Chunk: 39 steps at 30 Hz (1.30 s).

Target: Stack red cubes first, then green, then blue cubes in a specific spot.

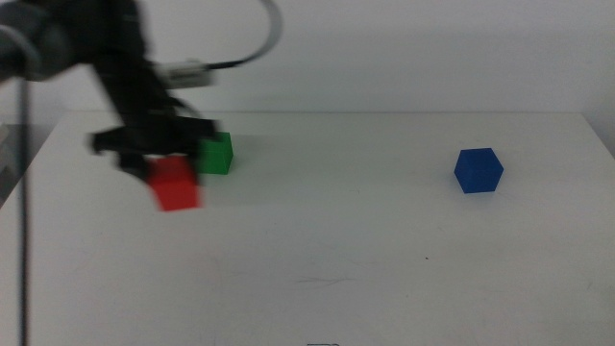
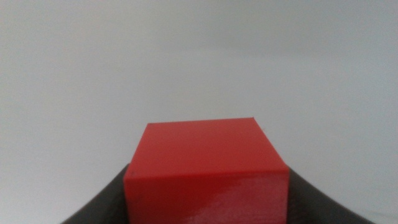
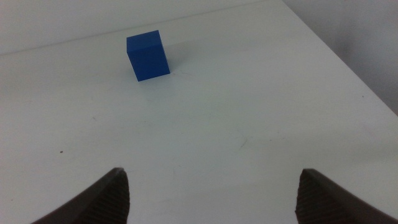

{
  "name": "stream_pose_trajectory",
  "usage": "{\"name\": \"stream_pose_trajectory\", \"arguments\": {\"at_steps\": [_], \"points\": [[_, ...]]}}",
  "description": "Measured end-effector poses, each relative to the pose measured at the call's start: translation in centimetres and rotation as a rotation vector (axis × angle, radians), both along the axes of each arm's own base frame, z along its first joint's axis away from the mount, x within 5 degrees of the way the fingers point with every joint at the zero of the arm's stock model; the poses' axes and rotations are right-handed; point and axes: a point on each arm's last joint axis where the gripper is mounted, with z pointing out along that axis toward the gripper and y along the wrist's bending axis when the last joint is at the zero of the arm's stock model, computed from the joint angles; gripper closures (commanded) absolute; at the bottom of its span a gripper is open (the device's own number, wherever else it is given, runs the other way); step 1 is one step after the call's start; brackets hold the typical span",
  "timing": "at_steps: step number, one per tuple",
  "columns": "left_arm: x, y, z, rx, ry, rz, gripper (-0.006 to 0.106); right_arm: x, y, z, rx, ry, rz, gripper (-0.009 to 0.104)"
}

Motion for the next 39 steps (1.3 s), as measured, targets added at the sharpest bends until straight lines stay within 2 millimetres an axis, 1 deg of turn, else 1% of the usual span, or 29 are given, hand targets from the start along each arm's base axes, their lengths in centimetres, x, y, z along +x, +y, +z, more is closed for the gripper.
{"name": "stream_pose_trajectory", "arguments": {"at_steps": [2, 4, 7, 10, 12, 16, 19, 21, 31, 39], "points": [[-0.8, -3.3, 0.0, -0.013, 0.006, -0.004, 0.084, 0.0, 0.0, 0.0, 0.000, 0.000, 0.000, 0.025], [-1.7, -6.5, -0.4, -0.020, 0.024, -0.011, 0.084, 0.0, 0.0, 0.0, 0.000, 0.000, 0.000, 0.025], [-2.8, -10.4, -1.3, -0.019, 0.046, -0.045, 0.084, 0.0, 0.0, 0.0, 0.000, 0.000, 0.000, 0.025], [-3.2, -13.4, -2.1, -0.021, 0.051, -0.078, 0.084, 0.0, 0.0, 0.0, 0.000, 0.000, 0.000, 0.025], [-3.3, -15.0, -2.7, -0.020, 0.056, -0.097, 0.084, 0.0, 0.0, 0.0, 0.000, 0.000, 0.000, 0.025], [-3.7, -17.5, -3.6, -0.019, 0.058, -0.142, 0.084, 0.0, 0.0, 0.0, 0.000, 0.000, 0.000, 0.025], [-3.8, -18.7, -4.0, -0.023, 0.055, -0.158, 0.084, 0.0, 0.0, 0.0, 0.000, 0.000, 0.000, 0.025], [-3.8, -19.0, -4.3, -0.027, 0.062, -0.155, 0.084, 0.0, 0.0, 0.0, 0.000, 0.000, 0.000, 0.025], [-3.3, -19.4, -6.8, -0.016, 0.101, -0.146, 0.084, 0.0, 0.0, 0.0, 0.000, 0.000, 0.000, 0.025], [-3.0, -19.7, -6.8, -0.042, 0.070, -0.142, 0.084, 0.0, 0.0, 0.0, 0.000, 0.000, 0.000, 0.025]]}}
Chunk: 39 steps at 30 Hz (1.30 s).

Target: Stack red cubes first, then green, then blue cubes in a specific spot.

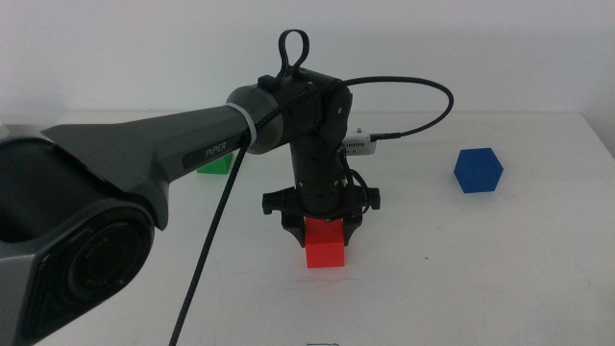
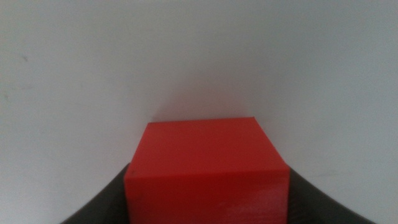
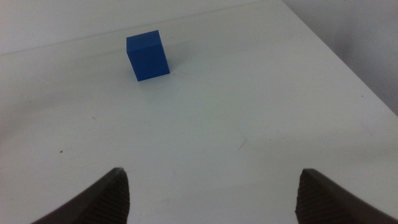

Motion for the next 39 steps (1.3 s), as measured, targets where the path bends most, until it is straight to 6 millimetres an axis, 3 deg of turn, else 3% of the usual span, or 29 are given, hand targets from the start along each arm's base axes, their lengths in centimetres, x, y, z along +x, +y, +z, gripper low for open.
{"name": "stream_pose_trajectory", "arguments": {"at_steps": [14, 23, 25, 31, 39], "points": [[0.0, -0.2, -0.4, -0.006, 0.025, 0.001, 0.083, 0.0, 0.0, 0.0, 0.000, 0.000, 0.000, 0.025], [0.0, -0.3, -0.8, -0.004, 0.026, -0.047, 0.015, 0.0, 0.0, 0.0, 0.000, 0.000, 0.000, 0.025], [0.0, -0.3, -1.2, 0.001, 0.033, -0.062, 0.006, 0.0, 0.0, 0.0, 0.000, 0.000, 0.000, 0.025], [0.0, -0.3, -1.0, -0.001, 0.026, -0.079, 0.007, 0.0, 0.0, 0.0, 0.000, 0.000, 0.000, 0.025], [-0.3, 0.1, 1.8, -0.028, -0.027, -0.087, 0.007, 0.0, 0.0, 0.0, 0.000, 0.000, 0.000, 0.025]]}}
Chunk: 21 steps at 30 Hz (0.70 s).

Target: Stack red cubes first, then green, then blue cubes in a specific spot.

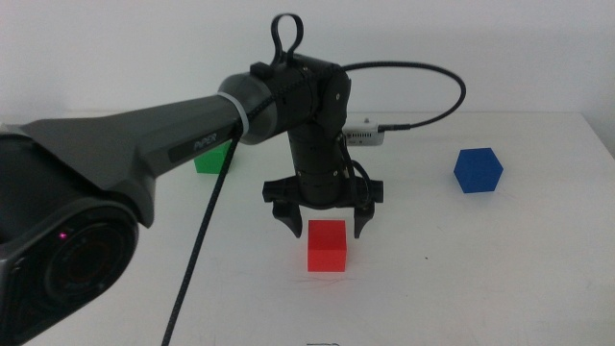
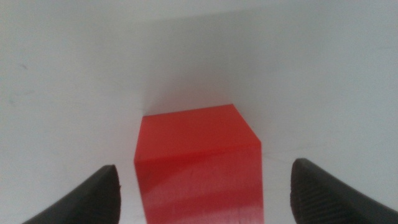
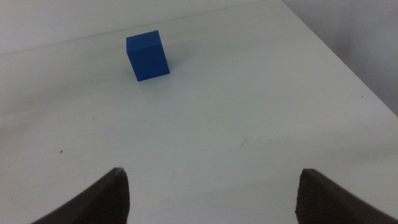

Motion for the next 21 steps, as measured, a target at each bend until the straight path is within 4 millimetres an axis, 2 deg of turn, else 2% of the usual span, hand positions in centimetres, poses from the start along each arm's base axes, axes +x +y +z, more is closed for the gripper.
{"name": "stream_pose_trajectory", "arguments": {"at_steps": [8, 16, 21], "points": [[-0.1, 0.4, 3.0, 0.003, -0.055, -0.012, 0.007, 0.0, 0.0, 0.0, 0.000, 0.000, 0.000, 0.025], [1.5, 0.4, 10.0, -0.019, -0.323, -0.109, 0.007, 0.0, 0.0, 0.0, 0.000, 0.000, 0.000, 0.025], [1.6, 2.2, 13.8, -0.038, -0.423, -0.099, 0.007, 0.0, 0.0, 0.0, 0.000, 0.000, 0.000, 0.025]]}}
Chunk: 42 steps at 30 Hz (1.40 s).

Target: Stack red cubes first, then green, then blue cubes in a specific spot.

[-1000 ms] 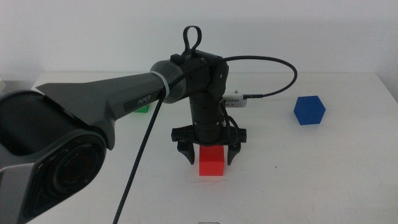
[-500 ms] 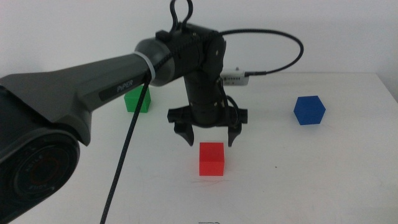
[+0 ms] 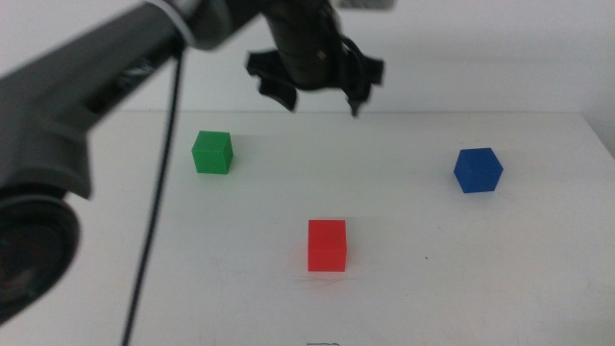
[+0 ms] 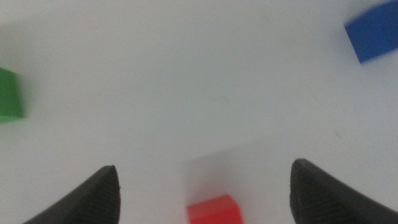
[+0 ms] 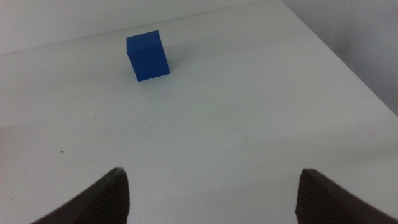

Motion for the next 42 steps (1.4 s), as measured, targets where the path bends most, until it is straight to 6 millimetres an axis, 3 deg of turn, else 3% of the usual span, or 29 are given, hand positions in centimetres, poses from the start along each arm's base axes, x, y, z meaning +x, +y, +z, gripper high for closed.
{"name": "stream_pose_trajectory", "arguments": {"at_steps": [4, 12, 17, 20, 33, 42], "points": [[1.1, 2.8, 1.1, 0.000, -0.021, 0.054, 0.007, 0.0, 0.0, 0.0, 0.000, 0.000, 0.000, 0.025], [4.5, 10.1, 1.0, 0.040, -0.027, 0.173, 0.007, 0.0, 0.0, 0.0, 0.000, 0.000, 0.000, 0.025], [6.6, 14.4, -0.5, 0.074, 0.000, 0.231, 0.007, 0.0, 0.0, 0.0, 0.000, 0.000, 0.000, 0.025], [7.8, 15.9, -2.3, 0.091, 0.038, 0.235, 0.007, 0.0, 0.0, 0.0, 0.000, 0.000, 0.000, 0.025], [11.2, 15.4, -10.9, 0.098, 0.147, 0.209, 0.007, 0.0, 0.0, 0.0, 0.000, 0.000, 0.000, 0.025], [12.5, 15.1, -13.8, 0.087, 0.123, 0.209, 0.007, 0.0, 0.0, 0.0, 0.000, 0.000, 0.000, 0.025]]}}
